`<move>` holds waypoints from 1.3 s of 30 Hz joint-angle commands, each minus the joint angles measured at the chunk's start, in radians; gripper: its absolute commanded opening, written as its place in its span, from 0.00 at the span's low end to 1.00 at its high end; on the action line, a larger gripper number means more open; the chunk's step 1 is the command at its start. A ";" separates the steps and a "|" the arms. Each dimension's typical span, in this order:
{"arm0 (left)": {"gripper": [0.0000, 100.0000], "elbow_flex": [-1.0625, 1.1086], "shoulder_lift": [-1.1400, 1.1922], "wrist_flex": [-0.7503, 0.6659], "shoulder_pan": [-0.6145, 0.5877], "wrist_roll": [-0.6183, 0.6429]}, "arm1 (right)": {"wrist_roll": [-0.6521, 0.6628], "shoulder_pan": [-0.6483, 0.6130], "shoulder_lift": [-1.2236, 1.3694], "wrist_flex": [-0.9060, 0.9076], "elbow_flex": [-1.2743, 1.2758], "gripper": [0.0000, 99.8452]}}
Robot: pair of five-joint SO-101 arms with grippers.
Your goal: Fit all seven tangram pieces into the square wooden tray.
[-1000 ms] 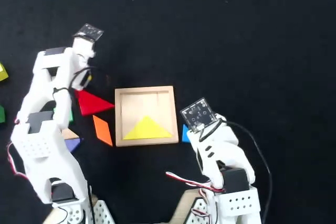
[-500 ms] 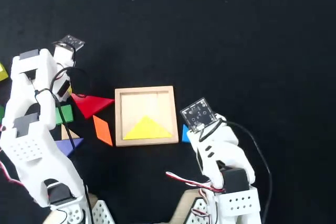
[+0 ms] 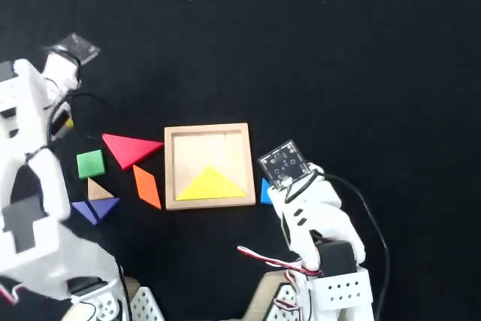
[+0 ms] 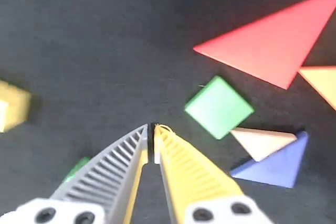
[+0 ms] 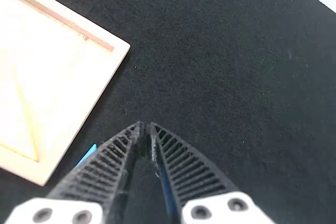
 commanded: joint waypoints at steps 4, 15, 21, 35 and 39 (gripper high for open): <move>0.03 0.039 -0.133 -0.143 0.193 0.138 | 0.005 -0.008 -0.071 0.003 -0.001 0.01; 0.03 0.357 -0.132 -0.167 0.533 0.227 | 0.005 -0.008 -0.071 0.044 -0.001 0.01; 0.03 0.455 -0.132 -0.222 0.585 0.227 | 0.005 -0.008 -0.071 0.044 -0.001 0.01; 0.03 0.645 -0.130 -0.505 0.518 0.226 | 0.005 -0.008 -0.071 0.044 -0.001 0.01; 0.03 0.616 -0.068 -0.552 0.481 0.226 | 0.005 -0.008 -0.071 0.044 -0.001 0.01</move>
